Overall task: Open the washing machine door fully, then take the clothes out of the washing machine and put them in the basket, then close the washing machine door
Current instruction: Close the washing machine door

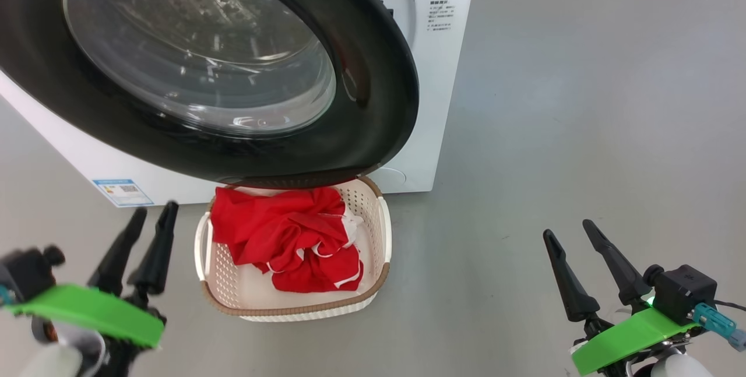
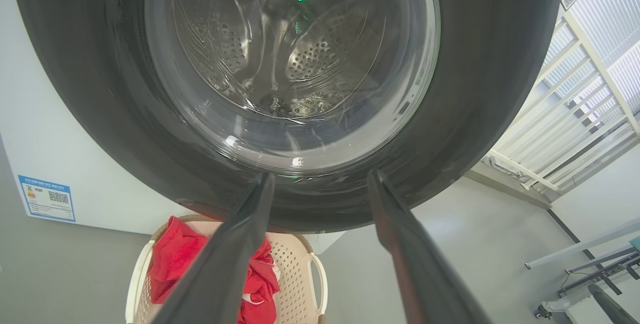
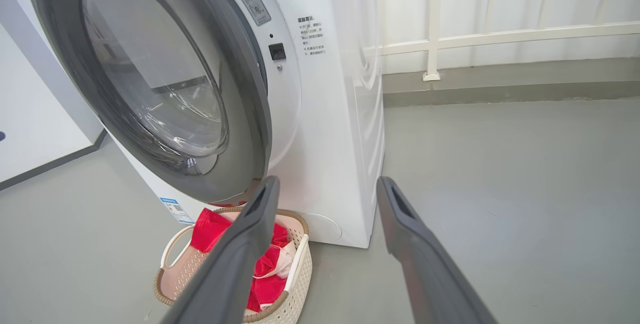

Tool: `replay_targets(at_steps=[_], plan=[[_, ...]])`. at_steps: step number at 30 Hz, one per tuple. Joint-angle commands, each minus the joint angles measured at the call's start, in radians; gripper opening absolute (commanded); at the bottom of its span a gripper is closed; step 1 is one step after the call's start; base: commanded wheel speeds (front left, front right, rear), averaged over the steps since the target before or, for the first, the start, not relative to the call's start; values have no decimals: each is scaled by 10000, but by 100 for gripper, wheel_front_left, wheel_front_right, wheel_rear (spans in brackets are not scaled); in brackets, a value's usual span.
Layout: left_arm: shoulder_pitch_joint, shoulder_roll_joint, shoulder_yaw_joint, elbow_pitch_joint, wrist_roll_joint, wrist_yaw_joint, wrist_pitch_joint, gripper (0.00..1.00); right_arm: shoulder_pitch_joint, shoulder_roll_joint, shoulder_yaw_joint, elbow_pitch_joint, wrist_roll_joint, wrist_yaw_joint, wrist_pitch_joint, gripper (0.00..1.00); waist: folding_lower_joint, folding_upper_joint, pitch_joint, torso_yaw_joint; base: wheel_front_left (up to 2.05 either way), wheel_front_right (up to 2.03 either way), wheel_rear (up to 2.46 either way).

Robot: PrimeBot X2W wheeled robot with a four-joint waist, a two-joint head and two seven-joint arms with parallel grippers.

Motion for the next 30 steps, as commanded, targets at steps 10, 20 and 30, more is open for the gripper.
replay_targets(at_steps=[10,20,30], plan=[[1432,-699,2092,-479,2034,-60,-121,100,172,-262,-55,-254,-61,62,-65,100,0,0,1,-96,0,0,0],[2341,-1978,3546,-590,4084,-60,-121,100,283,-300,-218,-262,-63,62,-65,100,0,0,-62,-266,0,0,0],[3129,-2988,4563,-845,6308,-60,-122,100,498,-321,-306,-227,-69,62,-65,100,0,0,-384,-435,0,0,0]])
